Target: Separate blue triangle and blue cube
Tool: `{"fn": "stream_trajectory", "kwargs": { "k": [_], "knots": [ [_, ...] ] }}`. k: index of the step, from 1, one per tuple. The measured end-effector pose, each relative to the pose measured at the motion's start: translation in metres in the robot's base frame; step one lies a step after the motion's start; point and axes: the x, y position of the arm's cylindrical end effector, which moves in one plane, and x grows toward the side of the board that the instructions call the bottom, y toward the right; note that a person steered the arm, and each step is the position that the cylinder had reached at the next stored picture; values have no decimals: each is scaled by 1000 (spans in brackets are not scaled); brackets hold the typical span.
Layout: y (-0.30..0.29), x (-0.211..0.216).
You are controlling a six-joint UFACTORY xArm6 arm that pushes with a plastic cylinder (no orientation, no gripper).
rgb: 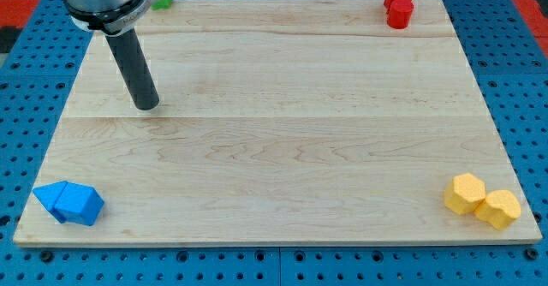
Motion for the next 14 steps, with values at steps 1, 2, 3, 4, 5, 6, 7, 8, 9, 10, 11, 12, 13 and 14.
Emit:
{"fn": "stream_trajectory", "kwargs": {
  "k": [1, 2, 3, 4, 5, 6, 7, 8, 9, 10, 11, 12, 13, 14],
  "knots": [
    [-2, 0],
    [-37, 10],
    [-45, 18],
    [-41, 60],
    [-73, 86],
    [-117, 57],
    [-128, 62],
    [-102, 151],
    [-102, 155],
    [-108, 159],
    [-121, 185],
    [-119, 197],
    [-95, 171],
    [-31, 141]
  ]
}}
